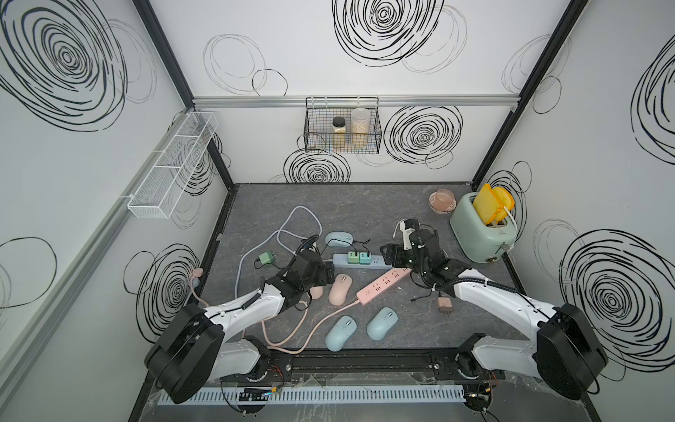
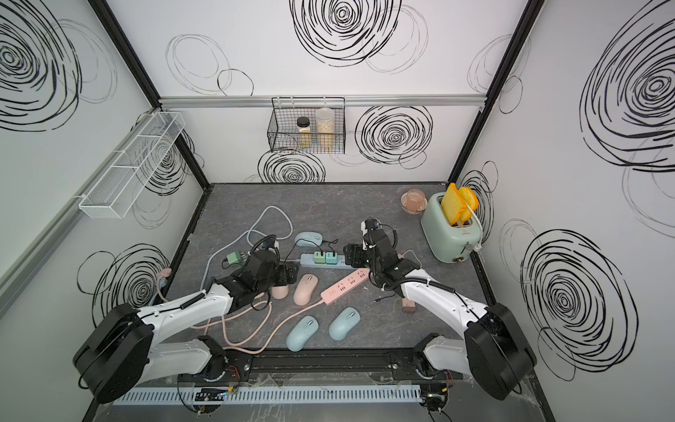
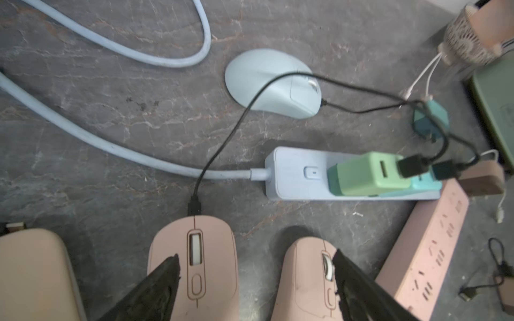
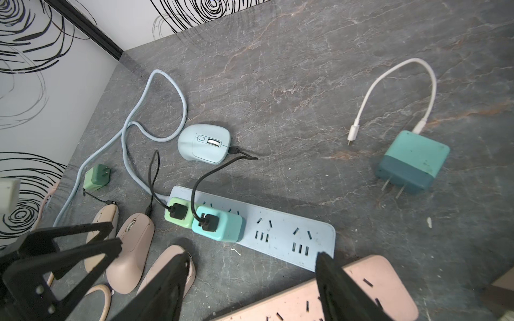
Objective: Unplug the wireless mouse
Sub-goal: Pick up the mouse from the center of the board.
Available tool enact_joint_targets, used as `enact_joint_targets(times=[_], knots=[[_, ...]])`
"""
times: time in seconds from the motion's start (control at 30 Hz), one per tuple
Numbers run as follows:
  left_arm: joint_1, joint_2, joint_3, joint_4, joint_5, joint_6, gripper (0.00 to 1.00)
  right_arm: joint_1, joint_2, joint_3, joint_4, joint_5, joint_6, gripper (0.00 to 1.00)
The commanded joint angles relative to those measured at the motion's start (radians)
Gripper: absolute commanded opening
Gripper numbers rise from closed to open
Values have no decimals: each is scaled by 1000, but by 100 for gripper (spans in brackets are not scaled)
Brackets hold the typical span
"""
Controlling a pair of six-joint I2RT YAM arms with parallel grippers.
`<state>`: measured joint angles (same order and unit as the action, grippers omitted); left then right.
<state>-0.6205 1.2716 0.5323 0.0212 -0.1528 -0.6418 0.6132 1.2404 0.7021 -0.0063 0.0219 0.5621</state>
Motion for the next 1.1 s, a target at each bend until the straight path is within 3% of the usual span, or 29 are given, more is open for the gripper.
enact_joint_targets(times=[0.0,0.6,0.97,1.07], knots=[[-49,67,61,-100,-147,-7,91,5,-32,-24,36,-14,16,75],[-119,136,39,-207,-255,-58,90,-26,-58,-82,96,-51,25,75],[-120,263,78,-190,-275,-20,74,-27,-61,-89,104,-66,33,76],[-122,247,68,-168,-270,5,61,-24,-58,-86,101,-82,30,75]])
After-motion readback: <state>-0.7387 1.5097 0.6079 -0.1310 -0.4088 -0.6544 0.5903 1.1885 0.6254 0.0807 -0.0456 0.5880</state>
